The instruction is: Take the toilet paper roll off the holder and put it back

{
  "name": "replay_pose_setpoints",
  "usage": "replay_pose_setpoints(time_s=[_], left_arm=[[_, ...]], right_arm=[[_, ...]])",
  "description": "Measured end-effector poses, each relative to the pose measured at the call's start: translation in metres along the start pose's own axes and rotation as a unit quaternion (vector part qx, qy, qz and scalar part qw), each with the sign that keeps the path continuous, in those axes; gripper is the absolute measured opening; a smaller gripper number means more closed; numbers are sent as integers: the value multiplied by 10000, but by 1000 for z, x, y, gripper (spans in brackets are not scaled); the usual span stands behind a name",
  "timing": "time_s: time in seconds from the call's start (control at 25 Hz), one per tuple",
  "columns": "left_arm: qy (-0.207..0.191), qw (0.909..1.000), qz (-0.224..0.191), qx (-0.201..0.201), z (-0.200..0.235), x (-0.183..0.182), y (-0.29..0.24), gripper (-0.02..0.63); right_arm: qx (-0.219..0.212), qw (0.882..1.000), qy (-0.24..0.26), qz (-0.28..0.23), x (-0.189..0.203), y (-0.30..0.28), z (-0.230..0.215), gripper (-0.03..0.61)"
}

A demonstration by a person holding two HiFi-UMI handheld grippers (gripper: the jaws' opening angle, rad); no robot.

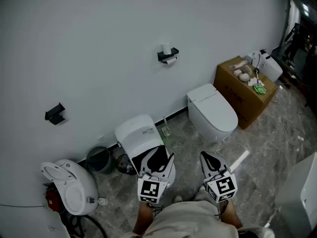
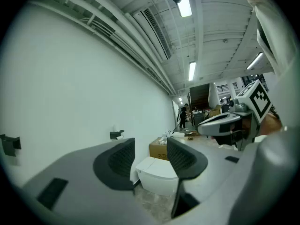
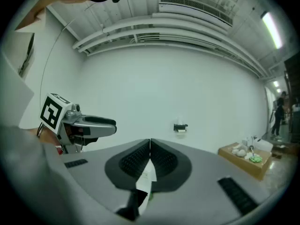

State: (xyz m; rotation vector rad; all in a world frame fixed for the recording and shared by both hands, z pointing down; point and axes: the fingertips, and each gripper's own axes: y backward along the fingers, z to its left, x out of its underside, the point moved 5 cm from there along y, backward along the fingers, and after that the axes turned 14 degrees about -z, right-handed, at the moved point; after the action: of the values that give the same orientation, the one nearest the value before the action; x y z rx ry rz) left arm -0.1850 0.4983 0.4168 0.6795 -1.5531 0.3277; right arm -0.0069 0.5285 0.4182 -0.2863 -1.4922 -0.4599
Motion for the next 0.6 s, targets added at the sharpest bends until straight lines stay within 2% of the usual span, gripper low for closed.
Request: replay_pose_setpoints(time_s=[0.2, 0.6], left_arm=[[24, 10000, 9, 80, -6, 8, -11, 219], [-31, 9999, 92, 58, 11, 29, -67, 215]], right_arm=[[76, 9999, -139, 16, 12, -1, -7, -1], [85, 9998, -161, -5, 25, -47, -52, -2]])
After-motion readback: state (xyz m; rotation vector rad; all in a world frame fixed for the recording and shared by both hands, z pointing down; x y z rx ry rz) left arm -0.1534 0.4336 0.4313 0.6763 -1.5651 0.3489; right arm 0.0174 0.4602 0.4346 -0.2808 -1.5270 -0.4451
